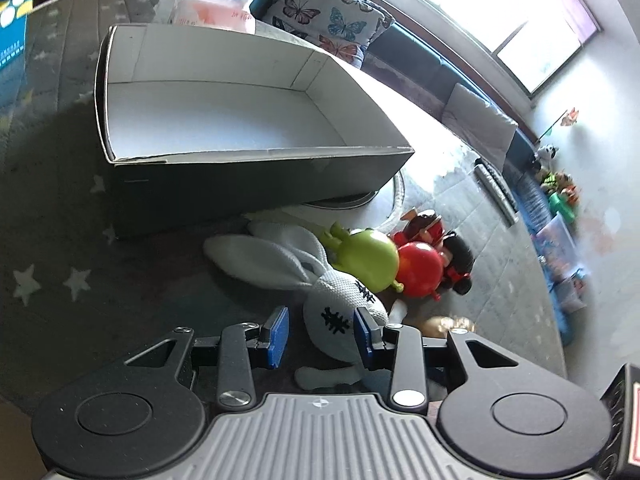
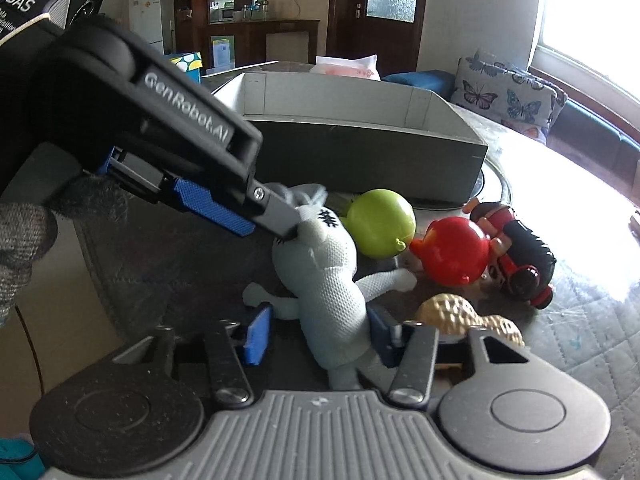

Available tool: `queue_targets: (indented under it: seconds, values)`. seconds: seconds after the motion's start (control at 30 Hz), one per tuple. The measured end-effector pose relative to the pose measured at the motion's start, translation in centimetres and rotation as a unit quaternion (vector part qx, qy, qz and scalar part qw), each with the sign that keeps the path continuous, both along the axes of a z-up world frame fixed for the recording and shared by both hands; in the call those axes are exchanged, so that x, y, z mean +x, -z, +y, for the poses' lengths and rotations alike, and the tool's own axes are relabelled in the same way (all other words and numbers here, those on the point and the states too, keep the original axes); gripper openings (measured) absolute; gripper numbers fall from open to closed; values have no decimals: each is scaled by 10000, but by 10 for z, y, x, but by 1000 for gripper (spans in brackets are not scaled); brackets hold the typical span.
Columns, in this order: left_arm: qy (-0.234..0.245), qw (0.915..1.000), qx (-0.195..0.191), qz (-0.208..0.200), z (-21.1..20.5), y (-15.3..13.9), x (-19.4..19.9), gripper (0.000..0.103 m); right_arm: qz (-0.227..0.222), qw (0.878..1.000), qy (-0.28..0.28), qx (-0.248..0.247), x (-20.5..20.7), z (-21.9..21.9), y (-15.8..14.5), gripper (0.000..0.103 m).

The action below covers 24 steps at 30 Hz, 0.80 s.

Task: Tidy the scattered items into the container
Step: 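Lower the left gripper onto the white bunny plush and close it, then lift the bunny with the left gripper and release it into the box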

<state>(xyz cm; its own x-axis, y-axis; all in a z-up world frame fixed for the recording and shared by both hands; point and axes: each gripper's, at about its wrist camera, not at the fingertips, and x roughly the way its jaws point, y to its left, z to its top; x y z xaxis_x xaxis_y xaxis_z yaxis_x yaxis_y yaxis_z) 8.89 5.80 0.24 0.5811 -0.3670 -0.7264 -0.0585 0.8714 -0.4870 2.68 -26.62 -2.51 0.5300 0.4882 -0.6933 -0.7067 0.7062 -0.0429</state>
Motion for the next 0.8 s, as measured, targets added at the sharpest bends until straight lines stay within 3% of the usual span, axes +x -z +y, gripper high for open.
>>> queue_targets:
  seconds: [0.23, 0.47, 0.63, 0.8]
  values:
    - [-162, 9978, -594, 235, 12, 10, 10, 38, 80, 9999, 61, 74, 8, 0, 3, 44]
    - [-171, 9959, -843, 263, 11, 17, 10, 38, 30, 9999, 93, 89, 13, 2, 4, 40]
    - [-47, 9971, -762, 27, 6, 17, 7, 33, 78, 9998, 109, 143, 13, 3, 3, 34]
    - [-67, 9965, -783, -288, 12, -3, -2, 30, -86, 9995, 78, 293, 4, 5, -10, 31]
